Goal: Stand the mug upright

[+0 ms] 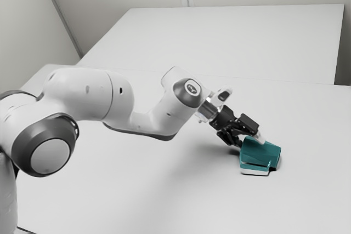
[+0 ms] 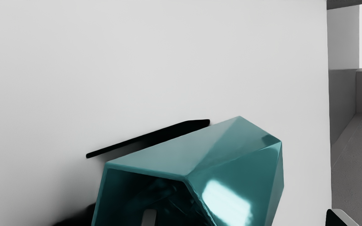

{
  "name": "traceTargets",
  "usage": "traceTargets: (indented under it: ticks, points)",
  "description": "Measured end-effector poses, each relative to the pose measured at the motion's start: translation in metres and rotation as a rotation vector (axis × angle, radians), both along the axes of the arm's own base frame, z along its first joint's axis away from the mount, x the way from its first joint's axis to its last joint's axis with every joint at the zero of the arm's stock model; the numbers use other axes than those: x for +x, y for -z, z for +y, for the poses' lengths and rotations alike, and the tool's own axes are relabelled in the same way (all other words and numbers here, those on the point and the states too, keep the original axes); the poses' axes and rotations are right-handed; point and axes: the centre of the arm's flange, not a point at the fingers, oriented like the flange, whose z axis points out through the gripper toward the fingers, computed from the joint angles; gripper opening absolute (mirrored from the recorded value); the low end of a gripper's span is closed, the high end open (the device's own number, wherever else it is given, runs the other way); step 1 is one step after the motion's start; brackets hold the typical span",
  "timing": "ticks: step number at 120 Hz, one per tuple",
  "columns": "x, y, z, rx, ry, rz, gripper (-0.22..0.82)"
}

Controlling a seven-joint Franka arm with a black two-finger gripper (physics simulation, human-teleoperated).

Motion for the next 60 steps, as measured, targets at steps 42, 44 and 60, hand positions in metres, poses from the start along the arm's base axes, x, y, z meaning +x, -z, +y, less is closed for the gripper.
traceTargets:
  ticks: [42,44,60]
  points:
    - [-0.002,0.009,-0.014,-0.026,0.009,-0.003,0.4]
    - [-0.002,0.009,-0.014,-0.026,0.009,-0.004,0.38]
    - [-0.002,0.009,-0.014,-0.027,0.012,-0.013,0.24]
